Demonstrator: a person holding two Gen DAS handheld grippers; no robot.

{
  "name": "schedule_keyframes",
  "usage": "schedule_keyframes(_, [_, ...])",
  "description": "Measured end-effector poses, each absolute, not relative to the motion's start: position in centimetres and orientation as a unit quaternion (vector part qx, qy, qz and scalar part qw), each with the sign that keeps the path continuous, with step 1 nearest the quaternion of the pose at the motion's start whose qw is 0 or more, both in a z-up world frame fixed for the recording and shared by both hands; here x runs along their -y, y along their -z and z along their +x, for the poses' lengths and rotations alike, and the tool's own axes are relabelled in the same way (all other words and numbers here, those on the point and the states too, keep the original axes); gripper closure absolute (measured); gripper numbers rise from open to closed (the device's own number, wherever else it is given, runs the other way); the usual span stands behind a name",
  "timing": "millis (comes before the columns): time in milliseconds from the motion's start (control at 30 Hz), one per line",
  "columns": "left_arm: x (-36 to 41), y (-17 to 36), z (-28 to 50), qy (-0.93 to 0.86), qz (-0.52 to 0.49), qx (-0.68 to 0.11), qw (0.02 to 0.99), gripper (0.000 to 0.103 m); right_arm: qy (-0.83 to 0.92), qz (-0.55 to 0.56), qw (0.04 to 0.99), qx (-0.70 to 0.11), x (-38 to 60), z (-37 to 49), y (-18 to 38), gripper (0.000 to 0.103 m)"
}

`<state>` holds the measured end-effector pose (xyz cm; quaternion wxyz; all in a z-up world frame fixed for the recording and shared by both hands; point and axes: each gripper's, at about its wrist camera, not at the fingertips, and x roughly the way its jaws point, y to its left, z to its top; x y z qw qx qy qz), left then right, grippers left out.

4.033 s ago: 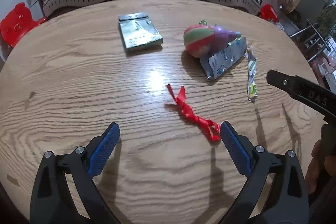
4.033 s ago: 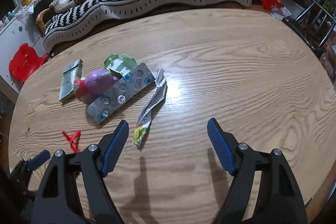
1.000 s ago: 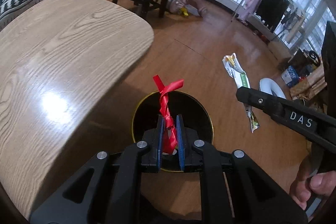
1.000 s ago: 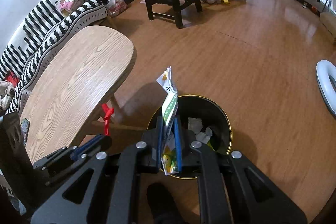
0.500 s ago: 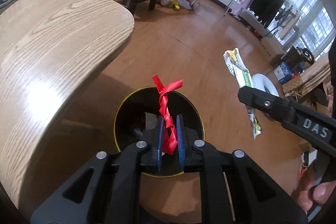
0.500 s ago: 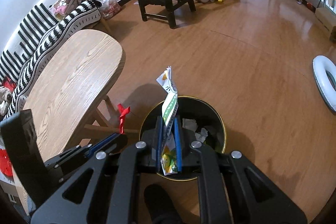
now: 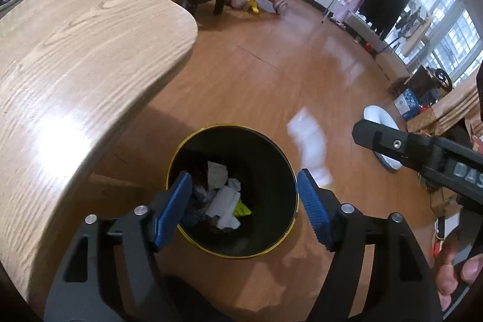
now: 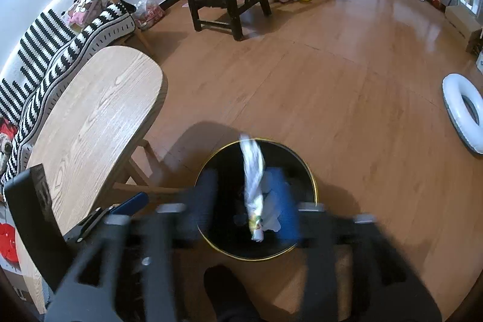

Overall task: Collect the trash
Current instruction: 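Move both tools back over the table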

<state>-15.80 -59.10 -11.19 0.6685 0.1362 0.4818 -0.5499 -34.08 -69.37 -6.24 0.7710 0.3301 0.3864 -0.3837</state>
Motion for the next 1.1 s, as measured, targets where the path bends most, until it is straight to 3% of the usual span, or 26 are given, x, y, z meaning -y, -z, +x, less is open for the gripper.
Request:
schedule_keyframes(167, [58.1,10.4,-15.4,0.548,0.128,-0.479,0.673,0.028,0.384,0.327,0.777,-0.377,68.9,-33.9,5.8,0.039])
schedule_keyframes(333, [55.7,8.2,-14.4,0.54,0.124,-0.462,0.692,0.013,0.378,0.32,0.789,-0.364,68.0,-32.8,4.7,0.038])
schedule_keyframes(400, [54.1,7.2,-13.7,0.531,0.123,-0.45,0.707,0.009,0.372,0.314,0.794,-0.364,67.3,-31.9,4.2,0.032])
schedule_keyframes(467, [52.6,6.4,-13.0,0.513,0.131,-0.441,0.724,0.008,0.359,0.303,0.806,-0.361,66.1,-30.3,3.5,0.026])
schedule_keyframes(1100, [24.2,1.2,3.5,0.265,0.071,-0.409,0.871,0.007,0.159,0.204,0.883,-0.393,47.7,-8.1,0.5,0.025])
